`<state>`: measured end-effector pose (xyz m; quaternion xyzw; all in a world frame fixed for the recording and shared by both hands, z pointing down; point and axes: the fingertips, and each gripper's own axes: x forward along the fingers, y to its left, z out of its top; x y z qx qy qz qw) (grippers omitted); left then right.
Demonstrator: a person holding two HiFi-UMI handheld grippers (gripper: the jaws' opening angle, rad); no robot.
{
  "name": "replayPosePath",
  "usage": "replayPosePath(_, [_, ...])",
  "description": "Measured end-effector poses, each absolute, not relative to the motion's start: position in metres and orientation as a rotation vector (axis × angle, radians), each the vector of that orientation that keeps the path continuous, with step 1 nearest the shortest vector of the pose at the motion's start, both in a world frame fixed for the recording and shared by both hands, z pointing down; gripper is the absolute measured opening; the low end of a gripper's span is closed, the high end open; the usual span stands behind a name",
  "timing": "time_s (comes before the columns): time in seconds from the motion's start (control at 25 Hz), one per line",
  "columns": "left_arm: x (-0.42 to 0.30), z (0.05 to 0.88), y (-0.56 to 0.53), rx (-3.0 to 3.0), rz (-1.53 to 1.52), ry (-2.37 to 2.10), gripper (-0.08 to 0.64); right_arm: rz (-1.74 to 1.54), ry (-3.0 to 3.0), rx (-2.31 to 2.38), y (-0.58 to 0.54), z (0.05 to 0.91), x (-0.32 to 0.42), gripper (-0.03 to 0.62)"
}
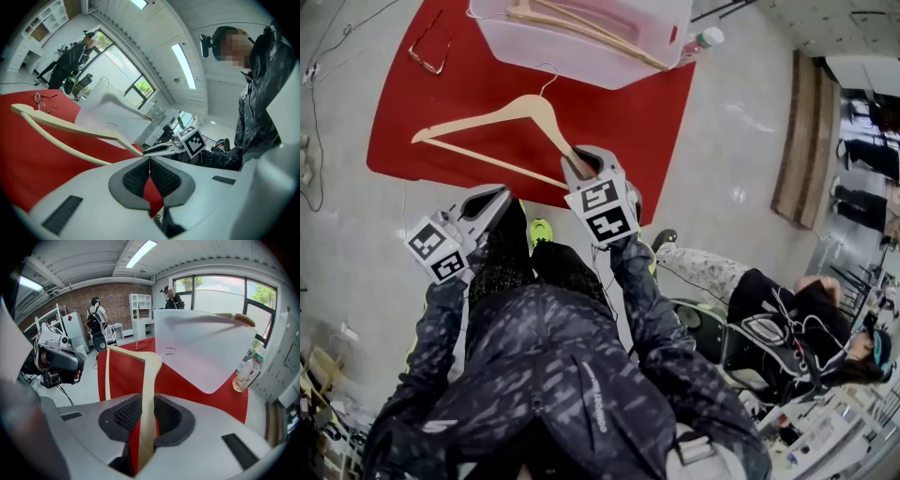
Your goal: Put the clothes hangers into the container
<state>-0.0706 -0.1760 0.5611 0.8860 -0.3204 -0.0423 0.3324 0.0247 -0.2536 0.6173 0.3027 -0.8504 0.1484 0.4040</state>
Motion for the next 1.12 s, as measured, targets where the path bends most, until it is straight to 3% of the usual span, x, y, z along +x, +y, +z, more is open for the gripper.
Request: replayPosePath(1.12, [-0.047, 0.504, -0.168, 2.398, -0.133, -0.889, 0.012, 0.337, -2.281, 0.843, -0.251, 0.479, 0.051, 0.086])
